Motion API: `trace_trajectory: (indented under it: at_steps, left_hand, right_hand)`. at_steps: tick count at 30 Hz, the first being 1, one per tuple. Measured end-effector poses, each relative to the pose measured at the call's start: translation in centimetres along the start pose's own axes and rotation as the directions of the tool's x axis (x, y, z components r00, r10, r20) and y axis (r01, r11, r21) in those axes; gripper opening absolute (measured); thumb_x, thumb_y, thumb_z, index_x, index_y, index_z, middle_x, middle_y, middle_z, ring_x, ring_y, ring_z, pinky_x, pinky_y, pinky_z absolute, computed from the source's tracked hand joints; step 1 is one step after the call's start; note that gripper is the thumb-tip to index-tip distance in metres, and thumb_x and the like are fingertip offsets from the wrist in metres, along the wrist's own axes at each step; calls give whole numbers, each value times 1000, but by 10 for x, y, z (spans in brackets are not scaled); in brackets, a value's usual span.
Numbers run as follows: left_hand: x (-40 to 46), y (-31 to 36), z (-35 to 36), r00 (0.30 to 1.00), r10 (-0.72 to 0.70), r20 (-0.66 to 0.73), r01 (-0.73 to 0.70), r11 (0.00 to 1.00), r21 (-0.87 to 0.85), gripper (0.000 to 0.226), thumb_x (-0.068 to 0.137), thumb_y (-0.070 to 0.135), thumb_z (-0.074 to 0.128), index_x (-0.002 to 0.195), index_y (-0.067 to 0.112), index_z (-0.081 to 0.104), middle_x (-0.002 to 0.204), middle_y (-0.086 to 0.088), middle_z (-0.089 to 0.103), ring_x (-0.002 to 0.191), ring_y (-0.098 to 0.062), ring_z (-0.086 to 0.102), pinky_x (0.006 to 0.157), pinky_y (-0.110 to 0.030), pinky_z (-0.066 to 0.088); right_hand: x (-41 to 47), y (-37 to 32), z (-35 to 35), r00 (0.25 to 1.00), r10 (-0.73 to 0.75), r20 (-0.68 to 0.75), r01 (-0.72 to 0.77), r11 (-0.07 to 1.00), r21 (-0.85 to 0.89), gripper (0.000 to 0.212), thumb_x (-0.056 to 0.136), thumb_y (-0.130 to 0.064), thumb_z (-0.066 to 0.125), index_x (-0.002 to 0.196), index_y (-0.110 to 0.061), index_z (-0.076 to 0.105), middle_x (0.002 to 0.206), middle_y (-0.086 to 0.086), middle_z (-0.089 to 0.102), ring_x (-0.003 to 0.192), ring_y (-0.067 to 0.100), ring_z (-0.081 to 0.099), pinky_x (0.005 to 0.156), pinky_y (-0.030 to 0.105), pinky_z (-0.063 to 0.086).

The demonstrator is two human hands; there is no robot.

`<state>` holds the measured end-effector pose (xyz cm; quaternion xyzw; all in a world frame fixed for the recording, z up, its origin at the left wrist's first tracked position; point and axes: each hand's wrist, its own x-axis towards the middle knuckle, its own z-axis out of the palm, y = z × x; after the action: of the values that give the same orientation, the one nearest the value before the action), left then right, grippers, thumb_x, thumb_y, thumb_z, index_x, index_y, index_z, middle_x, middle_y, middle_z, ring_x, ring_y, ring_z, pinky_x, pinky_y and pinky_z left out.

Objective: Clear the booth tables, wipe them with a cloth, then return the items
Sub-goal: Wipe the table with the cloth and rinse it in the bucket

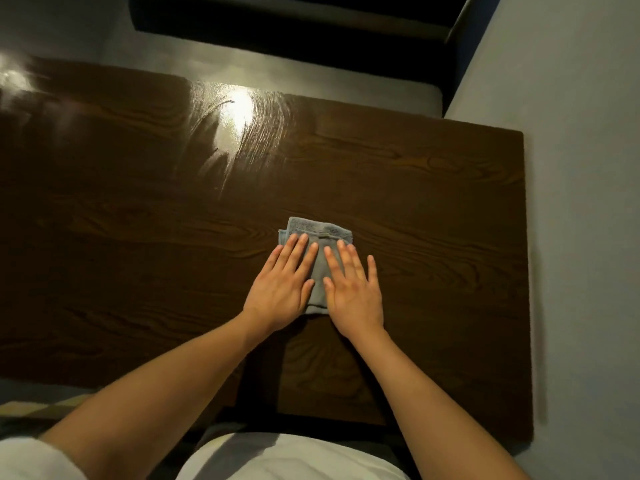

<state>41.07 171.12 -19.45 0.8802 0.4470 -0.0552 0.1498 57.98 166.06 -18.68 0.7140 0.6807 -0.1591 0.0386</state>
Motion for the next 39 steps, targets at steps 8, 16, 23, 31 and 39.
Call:
trace_trajectory:
  at_steps: [8,16,23,31,39]
  left_hand:
    - [89,-20,-25,993,-96,-75,97,995,7,66,103,44,13,161,14,7,169,-12,6,156,-24,-1,127,-42,7]
    - [181,-60,-52,994,-59,-92,61,998,22,69,100,45,9,161,13,11,169,-12,9,156,-25,2,126,-40,4]
    - [258,-82,-74,995,-23,-97,26,999,28,64,105,41,19,162,12,9,169,-12,4,156,-25,-2,126,-40,1]
    - [303,-70,-78,995,-5,-95,8,1000,28,63,107,40,23,162,14,7,169,-11,4,156,-24,-2,126,-40,0]
    - [301,-29,-69,998,-7,-69,9,999,34,63,107,40,20,162,15,4,169,-10,0,156,-23,-6,127,-42,0]
  right_hand:
    - [98,19,-31,999,-43,-24,43,999,-9,58,107,-38,24,160,-25,4,168,1,1,155,17,-2,122,47,-5]
    - [189,33,-53,995,-22,-96,19,999,-33,58,106,-37,24,160,-23,10,168,2,7,155,18,4,124,49,5]
    - [263,55,-73,990,16,-140,-23,999,-47,56,107,-37,22,160,-25,9,168,1,8,155,17,4,124,48,4]
    - [284,89,-82,984,20,-178,-30,998,-55,55,107,-37,22,160,-25,12,168,1,11,154,16,6,125,49,6]
    - [257,115,-79,983,75,-166,-78,997,-9,55,108,-36,23,160,-24,10,168,1,7,155,17,3,125,49,5]
